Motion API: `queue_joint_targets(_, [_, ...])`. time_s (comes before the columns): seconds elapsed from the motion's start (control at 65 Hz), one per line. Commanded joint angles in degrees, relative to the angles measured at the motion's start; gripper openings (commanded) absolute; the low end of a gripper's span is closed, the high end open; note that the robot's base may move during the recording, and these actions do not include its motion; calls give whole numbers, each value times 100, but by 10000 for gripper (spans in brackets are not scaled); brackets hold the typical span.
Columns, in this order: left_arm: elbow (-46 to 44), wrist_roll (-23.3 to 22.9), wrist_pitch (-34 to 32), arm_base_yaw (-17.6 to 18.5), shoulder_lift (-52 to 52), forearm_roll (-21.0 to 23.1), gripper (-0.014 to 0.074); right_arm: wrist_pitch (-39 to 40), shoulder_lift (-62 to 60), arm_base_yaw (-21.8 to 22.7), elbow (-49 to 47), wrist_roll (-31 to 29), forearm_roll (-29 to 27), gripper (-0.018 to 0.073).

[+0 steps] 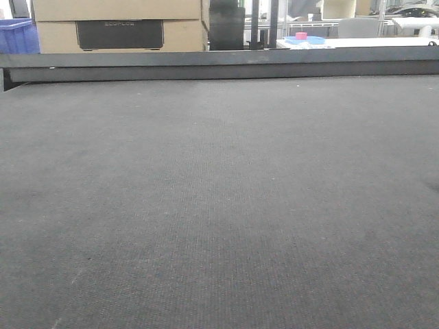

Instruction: Place valve from conveyor to right shelf box

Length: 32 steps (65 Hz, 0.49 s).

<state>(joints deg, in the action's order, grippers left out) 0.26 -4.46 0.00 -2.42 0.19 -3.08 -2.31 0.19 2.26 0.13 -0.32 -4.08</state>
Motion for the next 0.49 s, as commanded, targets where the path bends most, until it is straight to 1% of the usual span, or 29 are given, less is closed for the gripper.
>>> queue_joint_targets(0.0, [-26,-14,-129,-18,-19,7,-111,141,-19,34,-13,-12,48,-162])
queue_joint_targets(0.477, [-26,-14,-147,-18,-19,7,-111,141,-19,34,-13,-12,48,-162])
